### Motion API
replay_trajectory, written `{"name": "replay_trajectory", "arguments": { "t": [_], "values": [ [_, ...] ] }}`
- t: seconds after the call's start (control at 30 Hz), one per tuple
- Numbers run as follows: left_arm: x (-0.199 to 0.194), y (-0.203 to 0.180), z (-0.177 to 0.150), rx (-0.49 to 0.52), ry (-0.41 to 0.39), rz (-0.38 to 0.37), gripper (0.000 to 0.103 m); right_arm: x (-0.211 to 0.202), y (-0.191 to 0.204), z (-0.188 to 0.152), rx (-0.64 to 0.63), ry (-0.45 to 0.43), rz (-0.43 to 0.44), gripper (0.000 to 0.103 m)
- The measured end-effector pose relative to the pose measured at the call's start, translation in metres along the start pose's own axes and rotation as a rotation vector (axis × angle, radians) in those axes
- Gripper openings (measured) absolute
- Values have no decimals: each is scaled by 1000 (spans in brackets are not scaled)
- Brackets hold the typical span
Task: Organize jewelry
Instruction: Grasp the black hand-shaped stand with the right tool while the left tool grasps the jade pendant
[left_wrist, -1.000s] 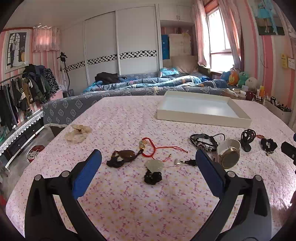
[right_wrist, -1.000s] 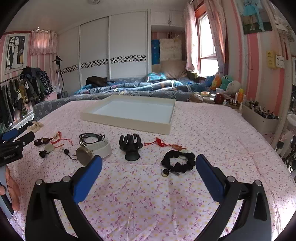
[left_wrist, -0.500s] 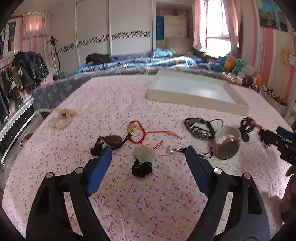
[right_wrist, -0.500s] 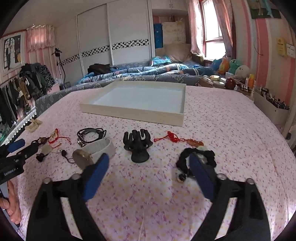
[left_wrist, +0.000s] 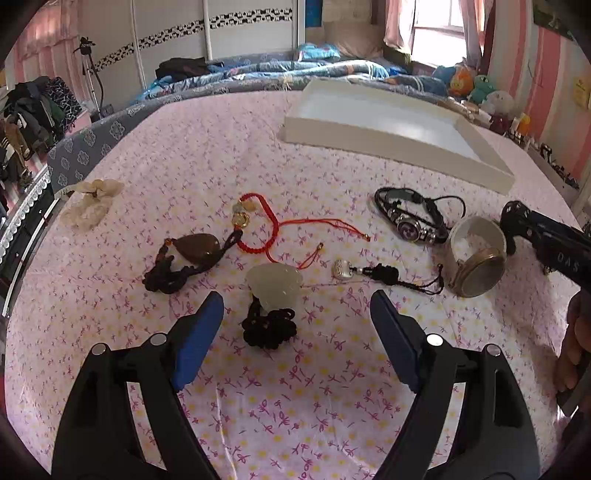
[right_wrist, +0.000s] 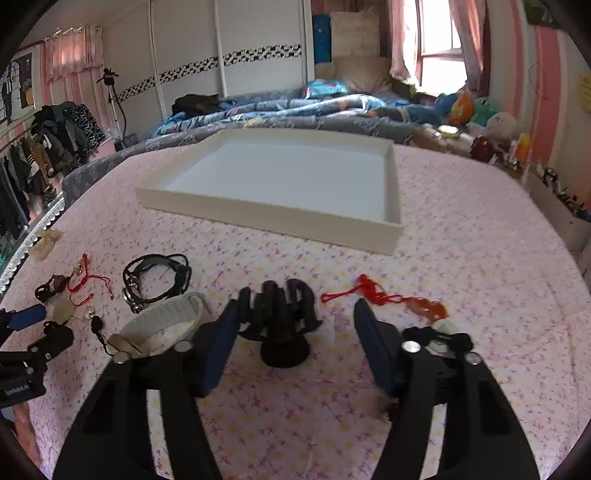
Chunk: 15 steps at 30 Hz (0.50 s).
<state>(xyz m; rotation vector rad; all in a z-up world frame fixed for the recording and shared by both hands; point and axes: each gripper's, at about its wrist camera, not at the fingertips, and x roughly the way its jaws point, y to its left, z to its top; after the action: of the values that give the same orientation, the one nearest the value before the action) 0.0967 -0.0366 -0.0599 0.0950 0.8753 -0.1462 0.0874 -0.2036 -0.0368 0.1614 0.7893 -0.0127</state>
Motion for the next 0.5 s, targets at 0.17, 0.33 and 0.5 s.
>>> {"name": "replay_trajectory", "arguments": {
  "t": [0.17, 0.33, 0.5],
  "values": [
    [8, 4, 2, -24, 48, -15, 73, -5, -6, 0, 38, -20, -2, 46],
    [10, 1, 3, -19, 42, 20, 58, -17, -13, -8, 58, -46, 7, 46],
    [4, 4, 1, -36, 17, 4, 25, -30, -21, -20, 73, -60, 14, 46]
  ]
}}
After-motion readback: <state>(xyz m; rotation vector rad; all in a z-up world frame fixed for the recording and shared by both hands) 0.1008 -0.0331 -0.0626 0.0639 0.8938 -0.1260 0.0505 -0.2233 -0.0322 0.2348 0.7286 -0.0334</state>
